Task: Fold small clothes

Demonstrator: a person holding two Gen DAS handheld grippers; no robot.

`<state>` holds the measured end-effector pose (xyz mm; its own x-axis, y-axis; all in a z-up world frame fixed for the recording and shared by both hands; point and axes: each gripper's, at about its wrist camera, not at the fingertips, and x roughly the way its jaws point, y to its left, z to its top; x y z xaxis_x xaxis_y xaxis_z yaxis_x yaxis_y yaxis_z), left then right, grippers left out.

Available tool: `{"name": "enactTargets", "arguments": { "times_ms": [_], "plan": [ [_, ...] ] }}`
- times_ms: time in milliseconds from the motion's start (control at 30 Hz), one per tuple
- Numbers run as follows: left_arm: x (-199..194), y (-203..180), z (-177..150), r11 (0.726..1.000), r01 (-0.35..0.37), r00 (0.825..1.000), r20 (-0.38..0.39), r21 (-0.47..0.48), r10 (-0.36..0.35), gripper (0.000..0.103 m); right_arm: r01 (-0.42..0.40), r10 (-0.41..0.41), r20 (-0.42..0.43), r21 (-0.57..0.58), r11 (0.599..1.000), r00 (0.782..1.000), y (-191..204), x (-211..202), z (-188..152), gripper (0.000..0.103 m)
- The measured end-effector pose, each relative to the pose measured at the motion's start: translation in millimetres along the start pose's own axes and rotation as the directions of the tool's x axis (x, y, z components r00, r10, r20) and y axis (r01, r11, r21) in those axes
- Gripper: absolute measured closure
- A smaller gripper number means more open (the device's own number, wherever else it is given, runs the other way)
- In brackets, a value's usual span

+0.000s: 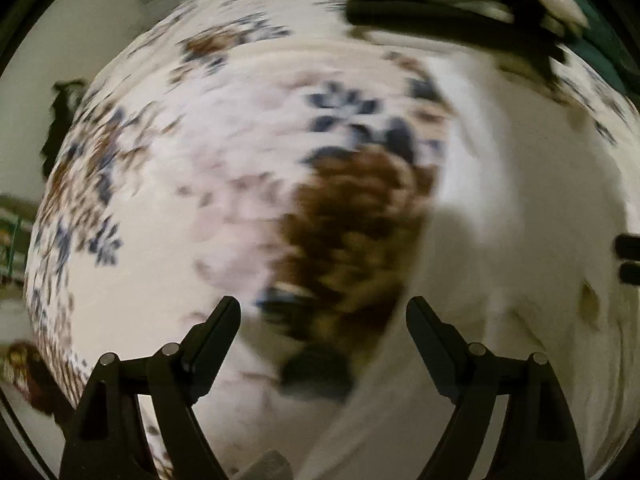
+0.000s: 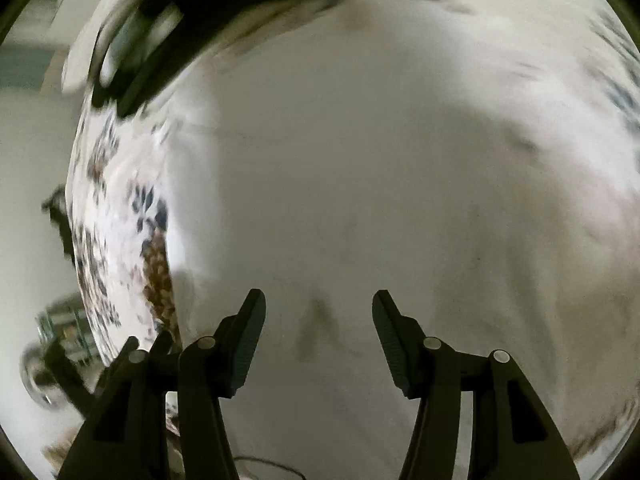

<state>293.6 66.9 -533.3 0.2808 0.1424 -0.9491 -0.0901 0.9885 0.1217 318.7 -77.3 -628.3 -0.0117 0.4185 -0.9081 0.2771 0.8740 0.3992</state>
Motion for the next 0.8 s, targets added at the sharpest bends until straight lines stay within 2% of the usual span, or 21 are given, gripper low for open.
{"name": "enactTargets", "arguments": {
  "times_ms": [67,133,167,233,333,500,600,700,800],
  "plan": [
    [-1,10,-1,1.000,-0.012,1.000,0.009,-0.017,0.012,0.019,0.085,-0.089,-0.077,-0.061,0.995,0.993,28,44,8,0.045],
    [-4,13,-4,1.000,-0.028,0.999,0.019,-0.015,0.028,0.019,0.217,-0.245,-0.164,-0.174,0.961,0.956,43,80,2,0.045],
    [-6,15,-7,1.000,-0.029,0.999,0.024,-0.010,0.029,0.019,0.251,-0.294,-0.164,-0.240,0.938,0.942,50,85,-3,0.045],
    [-12,18,-12,0.999,-0.034,0.999,0.031,0.004,0.034,0.019,0.250,-0.307,-0.179,-0.286,0.925,0.935,57,77,-5,0.045],
    [-26,17,-20,0.999,-0.043,0.998,0.039,0.019,0.042,0.019,0.169,-0.209,-0.213,-0.190,0.967,0.955,35,35,-6,0.045],
    [-62,-9,-48,0.998,-0.057,0.997,0.046,0.030,0.056,0.019,0.118,-0.123,-0.193,-0.042,0.992,0.973,-47,-59,-22,0.045],
    [-79,-41,-77,0.999,-0.044,0.999,0.008,0.022,0.044,0.019,0.131,-0.128,-0.223,0.002,0.991,0.966,-116,-96,-37,0.045],
    [-93,-100,-124,0.998,-0.039,0.997,-0.069,0.045,0.042,0.019,0.147,-0.141,-0.262,0.003,0.989,0.955,-182,-114,-49,0.045],
    [-110,-180,-184,0.998,0.021,0.983,-0.183,0.067,-0.008,0.019,0.173,-0.162,-0.284,0.013,0.985,0.945,-245,-131,-56,0.045]
  ]
}}
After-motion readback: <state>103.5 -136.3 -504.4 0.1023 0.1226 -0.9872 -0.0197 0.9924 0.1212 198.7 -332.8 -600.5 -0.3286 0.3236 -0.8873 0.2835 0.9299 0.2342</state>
